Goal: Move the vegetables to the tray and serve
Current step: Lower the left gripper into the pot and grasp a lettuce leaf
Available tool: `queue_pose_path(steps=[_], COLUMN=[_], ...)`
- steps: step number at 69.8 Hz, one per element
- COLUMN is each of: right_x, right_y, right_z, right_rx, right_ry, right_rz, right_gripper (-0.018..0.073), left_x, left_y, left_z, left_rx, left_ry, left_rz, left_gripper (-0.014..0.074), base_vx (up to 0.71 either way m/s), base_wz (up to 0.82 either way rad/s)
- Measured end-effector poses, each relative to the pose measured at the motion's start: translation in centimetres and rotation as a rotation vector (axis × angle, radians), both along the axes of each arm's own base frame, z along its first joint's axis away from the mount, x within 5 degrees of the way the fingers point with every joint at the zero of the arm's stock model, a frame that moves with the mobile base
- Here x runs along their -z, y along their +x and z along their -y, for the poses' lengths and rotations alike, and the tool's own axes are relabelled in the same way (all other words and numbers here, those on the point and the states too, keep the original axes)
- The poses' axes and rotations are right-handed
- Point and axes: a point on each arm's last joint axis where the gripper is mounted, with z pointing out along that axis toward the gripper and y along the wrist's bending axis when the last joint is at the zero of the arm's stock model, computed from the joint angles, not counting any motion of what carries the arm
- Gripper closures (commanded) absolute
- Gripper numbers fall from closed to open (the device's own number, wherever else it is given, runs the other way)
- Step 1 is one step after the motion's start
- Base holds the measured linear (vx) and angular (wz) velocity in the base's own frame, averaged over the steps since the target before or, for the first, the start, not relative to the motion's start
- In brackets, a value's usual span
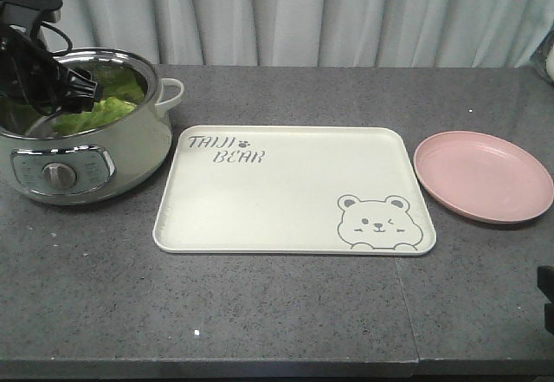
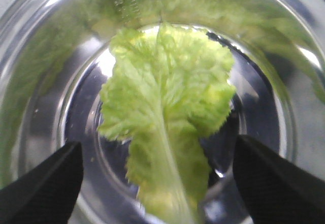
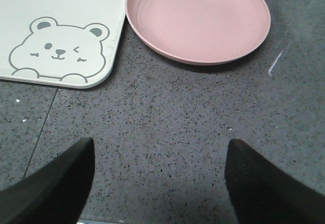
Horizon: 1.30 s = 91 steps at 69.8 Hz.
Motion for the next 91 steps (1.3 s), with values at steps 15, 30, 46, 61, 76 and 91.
queue_pose_path(steps=[15, 30, 46, 61, 76, 91], right_x=[0.0, -0.1, -0.1, -0.1, -0.1, -0.1], right_y=[0.0, 0.0, 0.0, 0.0, 0.0, 0.0], right_z=[0.0, 0.0, 0.0, 0.0, 0.0, 0.0], right_rx=[-0.002, -0.002, -0.002, -0.002, -0.002, -0.002], right_ry=[-0.003, -0.003, -0.003, -0.003, -0.003, -0.003], right_rz=[0.005, 0.007, 0.007, 0.007, 0.007, 0.007], right_gripper=[0.0046, 0.0046, 0.0046, 0.0046, 0.0046, 0.0046], left_x=[2.5, 4.6, 6.7, 6.7, 7.0, 7.0], left_y=[3.4, 5.3, 6.2, 6.3, 6.5, 6.5], left_z=[0.2, 0.4, 0.5, 0.5, 0.5, 0.5], left_rx=[-0.001, -0.002, -0.023, -0.026, -0.028, -0.027], left_ry=[0.002, 0.001, -0.018, -0.022, -0.031, -0.023], left_rz=[-0.031, -0.060, -0.092, -0.089, -0.081, -0.079], left_gripper=[0.0006, 0.0006, 0.0008, 0.0108, 0.0328, 0.0474], base_vx=[0.00, 0.00, 0.00, 0.00, 0.00, 0.00], base_wz=[0.00, 0.00, 0.00, 0.00, 0.00, 0.00])
